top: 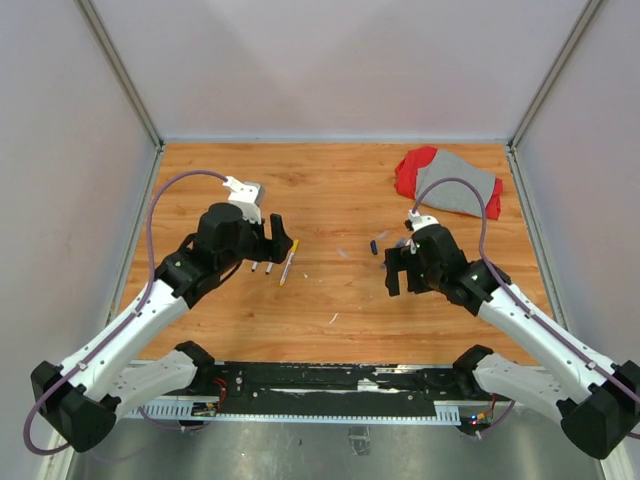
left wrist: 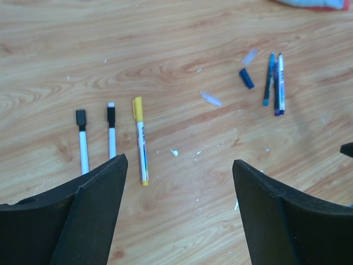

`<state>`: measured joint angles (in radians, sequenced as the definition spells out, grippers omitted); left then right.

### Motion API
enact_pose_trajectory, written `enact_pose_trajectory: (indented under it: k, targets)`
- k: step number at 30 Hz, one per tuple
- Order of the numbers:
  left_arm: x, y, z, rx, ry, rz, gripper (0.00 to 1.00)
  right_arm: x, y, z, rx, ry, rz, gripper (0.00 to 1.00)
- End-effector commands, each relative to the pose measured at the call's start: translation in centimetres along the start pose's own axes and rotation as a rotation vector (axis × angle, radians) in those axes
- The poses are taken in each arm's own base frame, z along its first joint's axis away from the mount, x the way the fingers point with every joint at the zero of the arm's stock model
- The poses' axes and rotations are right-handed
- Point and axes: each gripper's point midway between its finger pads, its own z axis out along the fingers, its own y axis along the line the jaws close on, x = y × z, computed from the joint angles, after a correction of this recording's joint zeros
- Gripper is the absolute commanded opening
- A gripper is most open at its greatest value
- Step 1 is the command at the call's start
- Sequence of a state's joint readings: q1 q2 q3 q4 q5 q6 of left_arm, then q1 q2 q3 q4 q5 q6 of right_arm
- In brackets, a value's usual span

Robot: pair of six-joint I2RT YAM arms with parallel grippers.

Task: Insert the pens into the pen caps
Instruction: Pick up the pen from the center of the board.

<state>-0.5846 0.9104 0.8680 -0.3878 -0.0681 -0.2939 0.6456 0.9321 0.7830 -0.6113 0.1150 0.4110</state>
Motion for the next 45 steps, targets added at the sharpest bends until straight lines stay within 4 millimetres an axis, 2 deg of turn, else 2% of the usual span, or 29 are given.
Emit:
enact_pose_trajectory:
  k: [1, 7, 11, 15, 20, 22, 25, 27, 34, 45]
  targets:
    - [0.4, 1.2, 0.6, -0.085, 0.059, -0.04, 0.83, -0.3, -1.2, 0.1, 0.034, 0.037, 0.0, 0.98]
    - [-0.2, 3.8, 0.7, -0.251, 0.034, -0.071, 0.95, -0.7, -2.5, 1.3, 0.067, 0.07, 0.049, 0.98]
    - [-0.5, 5.0, 0.4, -0.315, 0.012, -0.058, 0.96, -1.3, -3.1, 2.3, 0.077, 0.091, 0.082, 0.99]
    - [-1.2, 7.4, -1.2, -0.443, -0.048, -0.04, 0.96, -2.1, -4.1, 3.2, 0.114, 0.084, 0.115, 0.92]
    - [-0.7, 7.1, -2.4, -0.393, -0.06, 0.001, 0.96, -3.0, -5.1, 5.2, 0.137, 0.051, 0.191, 0.64]
    - [0.1, 7.2, -2.6, -0.386, -0.044, 0.017, 0.96, -3.1, -5.6, 6.2, 0.148, 0.053, 0.223, 0.58]
    - [1.4, 7.3, -2.7, -0.372, -0.01, 0.032, 0.96, -3.3, -6.1, 7.4, 0.159, 0.05, 0.264, 0.54]
    - [1.6, 6.9, -2.6, -0.344, 0.0, 0.041, 0.96, -3.4, -6.3, 8.2, 0.159, 0.049, 0.286, 0.54]
    - [2.1, 6.4, -1.8, -0.312, 0.017, 0.052, 0.96, -3.7, -6.5, 10.7, 0.161, 0.083, 0.313, 0.44]
    - [2.7, 6.5, -1.3, -0.317, 0.044, 0.061, 0.96, -3.0, -6.7, 12.8, 0.168, 0.136, 0.31, 0.3]
